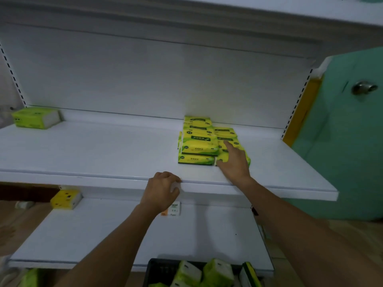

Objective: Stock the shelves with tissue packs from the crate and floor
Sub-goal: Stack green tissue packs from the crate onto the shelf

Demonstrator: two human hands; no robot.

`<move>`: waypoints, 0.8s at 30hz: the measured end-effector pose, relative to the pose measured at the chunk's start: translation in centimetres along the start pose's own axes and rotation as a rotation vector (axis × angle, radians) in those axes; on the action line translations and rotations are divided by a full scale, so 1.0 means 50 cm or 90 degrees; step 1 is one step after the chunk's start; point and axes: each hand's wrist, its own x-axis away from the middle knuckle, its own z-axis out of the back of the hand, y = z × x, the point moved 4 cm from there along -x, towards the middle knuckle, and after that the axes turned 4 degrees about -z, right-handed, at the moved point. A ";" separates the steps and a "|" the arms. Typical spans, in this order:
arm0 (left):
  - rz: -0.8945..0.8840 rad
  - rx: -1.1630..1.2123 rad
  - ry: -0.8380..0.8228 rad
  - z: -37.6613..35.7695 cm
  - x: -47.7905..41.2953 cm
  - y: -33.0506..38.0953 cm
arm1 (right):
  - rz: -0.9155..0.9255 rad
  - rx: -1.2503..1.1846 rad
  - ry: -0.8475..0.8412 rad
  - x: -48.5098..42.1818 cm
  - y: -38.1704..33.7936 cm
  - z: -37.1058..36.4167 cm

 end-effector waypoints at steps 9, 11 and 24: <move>-0.036 -0.008 -0.068 -0.105 0.137 0.078 | -0.041 -0.039 0.020 0.187 0.105 0.038; -0.040 0.010 -0.091 -0.150 0.162 0.095 | -0.045 -0.039 0.023 0.237 0.147 0.028; 0.018 0.119 -0.347 -0.543 0.322 0.145 | -0.350 -0.005 -0.217 0.495 0.560 -0.174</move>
